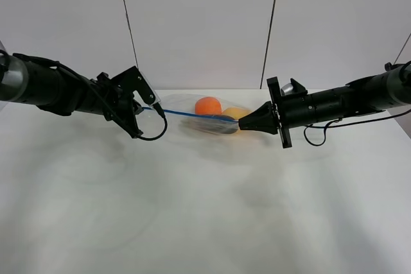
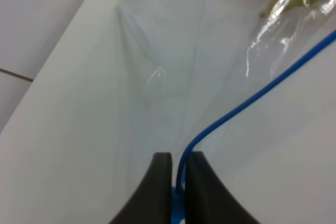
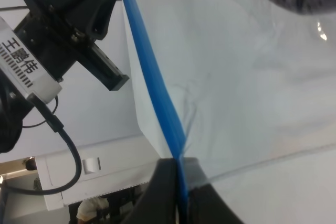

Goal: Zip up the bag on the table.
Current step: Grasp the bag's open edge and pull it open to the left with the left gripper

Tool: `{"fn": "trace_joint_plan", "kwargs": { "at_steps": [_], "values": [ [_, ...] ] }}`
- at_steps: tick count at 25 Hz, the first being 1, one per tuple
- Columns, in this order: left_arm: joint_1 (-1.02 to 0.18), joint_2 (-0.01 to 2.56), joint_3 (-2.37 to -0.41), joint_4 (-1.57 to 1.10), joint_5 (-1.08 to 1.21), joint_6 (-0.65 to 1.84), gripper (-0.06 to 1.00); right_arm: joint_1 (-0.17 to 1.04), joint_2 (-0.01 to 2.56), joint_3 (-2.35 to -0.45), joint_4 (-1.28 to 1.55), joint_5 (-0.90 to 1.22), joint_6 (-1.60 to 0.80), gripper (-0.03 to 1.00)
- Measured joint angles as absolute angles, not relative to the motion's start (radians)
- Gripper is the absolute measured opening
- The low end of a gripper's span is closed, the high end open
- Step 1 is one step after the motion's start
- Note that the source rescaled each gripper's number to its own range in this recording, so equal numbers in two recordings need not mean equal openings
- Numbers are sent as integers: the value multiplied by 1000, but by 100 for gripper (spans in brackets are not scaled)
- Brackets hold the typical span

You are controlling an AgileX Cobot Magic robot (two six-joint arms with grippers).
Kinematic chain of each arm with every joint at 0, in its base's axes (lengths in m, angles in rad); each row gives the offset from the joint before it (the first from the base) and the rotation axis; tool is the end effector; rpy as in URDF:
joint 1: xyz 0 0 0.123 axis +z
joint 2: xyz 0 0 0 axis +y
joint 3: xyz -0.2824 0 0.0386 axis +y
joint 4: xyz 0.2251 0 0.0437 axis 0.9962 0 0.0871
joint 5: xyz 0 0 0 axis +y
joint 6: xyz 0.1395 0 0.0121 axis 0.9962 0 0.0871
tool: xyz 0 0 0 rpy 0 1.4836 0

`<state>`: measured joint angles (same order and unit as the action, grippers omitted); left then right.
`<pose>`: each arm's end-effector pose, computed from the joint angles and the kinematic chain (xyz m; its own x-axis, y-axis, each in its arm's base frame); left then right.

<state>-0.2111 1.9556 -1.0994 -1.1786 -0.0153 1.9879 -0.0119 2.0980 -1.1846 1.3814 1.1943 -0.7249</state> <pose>0.4145 -0.0869 0.1321 -0.3219 0.8092 -0.4915 0.6269 0.5712 0.5298 0.3659 0.1236 0.1417 -0.9869 0.1572 0.0355 0.0935 0.3793 0.9205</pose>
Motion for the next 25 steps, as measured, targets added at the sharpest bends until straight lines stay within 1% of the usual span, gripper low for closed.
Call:
{"fn": "trace_joint_plan", "kwargs": {
  "at_steps": [11,20,21,22,24,25],
  "values": [
    [-167,1956,-1099,-1179,9,1989,0,-12,2098,-1185,1373,1196,-725,0],
    [-162,1956,-1099,-1179,22,1986,0,-12,2098,-1185,1374,1196,-726,0],
    [-159,1956,-1099,-1180,30,1977,3,-12,2098,-1185,1372,1196,-726,0],
    [-157,1956,-1099,-1181,20,1965,10,-13,2098,-1185,1363,1197,-726,0],
    [-141,1956,-1099,-1183,-19,1935,34,-19,2098,-1185,1347,1201,-726,0],
    [-134,1956,-1099,-1183,-35,1918,51,-19,2098,-1185,1344,1201,-726,0]
  ]
}}
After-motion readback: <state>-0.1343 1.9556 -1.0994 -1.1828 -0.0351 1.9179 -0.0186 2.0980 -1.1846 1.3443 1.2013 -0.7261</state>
